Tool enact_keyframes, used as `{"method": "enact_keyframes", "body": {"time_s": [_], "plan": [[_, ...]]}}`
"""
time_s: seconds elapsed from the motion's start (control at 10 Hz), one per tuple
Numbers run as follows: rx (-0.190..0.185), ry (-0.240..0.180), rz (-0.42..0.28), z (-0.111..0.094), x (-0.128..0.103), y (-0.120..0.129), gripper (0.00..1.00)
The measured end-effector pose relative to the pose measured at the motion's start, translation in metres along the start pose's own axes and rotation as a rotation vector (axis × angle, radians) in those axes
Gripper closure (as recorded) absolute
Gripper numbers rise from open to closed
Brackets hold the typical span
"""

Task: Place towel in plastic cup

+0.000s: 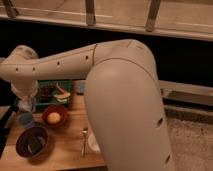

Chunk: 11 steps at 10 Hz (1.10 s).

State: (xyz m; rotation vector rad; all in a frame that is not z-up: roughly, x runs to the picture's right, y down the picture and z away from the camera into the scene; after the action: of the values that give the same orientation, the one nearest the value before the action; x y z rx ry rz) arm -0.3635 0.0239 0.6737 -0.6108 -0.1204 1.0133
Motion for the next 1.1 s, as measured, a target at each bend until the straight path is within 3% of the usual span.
{"method": "enact_keyframes", "body": {"time_s": [0.2,0.5,0.7,1.1], "plan": [[-0.027,0.023,-0.077,0.009,-0.004,0.026,1.00],[-0.042,0.117,-0.184,0.037,0.005,0.066,1.00],[-0.031,0.167,-0.191,0.052,0.008,0.062,1.00],[0.036,0.239,-0.178,0.075,-0.003,0.036,1.00]]}}
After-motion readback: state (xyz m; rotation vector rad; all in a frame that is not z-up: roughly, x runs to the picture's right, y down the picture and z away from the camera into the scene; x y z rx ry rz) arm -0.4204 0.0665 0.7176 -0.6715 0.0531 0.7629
